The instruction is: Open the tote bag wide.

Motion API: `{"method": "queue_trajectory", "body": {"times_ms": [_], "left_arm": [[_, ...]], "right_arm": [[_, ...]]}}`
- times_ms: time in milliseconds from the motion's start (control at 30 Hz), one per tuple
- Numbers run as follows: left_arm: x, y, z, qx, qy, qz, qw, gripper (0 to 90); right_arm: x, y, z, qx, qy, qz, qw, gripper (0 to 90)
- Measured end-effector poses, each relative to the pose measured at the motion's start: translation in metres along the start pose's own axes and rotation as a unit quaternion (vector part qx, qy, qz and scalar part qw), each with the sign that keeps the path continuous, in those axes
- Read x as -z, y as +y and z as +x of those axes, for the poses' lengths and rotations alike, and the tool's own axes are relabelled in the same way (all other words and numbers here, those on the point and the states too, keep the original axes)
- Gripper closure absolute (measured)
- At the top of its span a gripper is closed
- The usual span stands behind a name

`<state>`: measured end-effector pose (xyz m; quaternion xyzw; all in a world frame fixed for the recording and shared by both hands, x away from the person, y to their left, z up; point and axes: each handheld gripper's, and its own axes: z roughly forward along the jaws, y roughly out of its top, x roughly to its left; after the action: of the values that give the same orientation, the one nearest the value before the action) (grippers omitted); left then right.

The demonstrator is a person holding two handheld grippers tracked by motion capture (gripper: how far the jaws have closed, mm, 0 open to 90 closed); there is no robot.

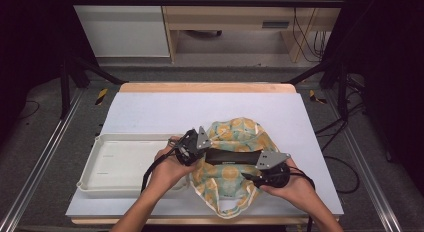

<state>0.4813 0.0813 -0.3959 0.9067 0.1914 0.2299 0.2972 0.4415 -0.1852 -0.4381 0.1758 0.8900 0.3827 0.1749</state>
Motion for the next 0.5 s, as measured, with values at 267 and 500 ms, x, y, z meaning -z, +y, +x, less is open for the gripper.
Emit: {"method": "queue_trajectory", "body": {"times_ms": [267,500], "left_arm": [[0.019,-0.005,-0.005,-0.005,-0.004,-0.007,1.0000,88.6],[0.009,-0.008,0.011,0.007,0.018,0.007,0.9998,88.8]], "right_arm": [[-0.014,-0.005,0.005,0.014,0.013,0.045,0.9988,58.8],[-0.014,-0.013,0.006,0.009,0.025,0.052,0.9983,89.0]]}}
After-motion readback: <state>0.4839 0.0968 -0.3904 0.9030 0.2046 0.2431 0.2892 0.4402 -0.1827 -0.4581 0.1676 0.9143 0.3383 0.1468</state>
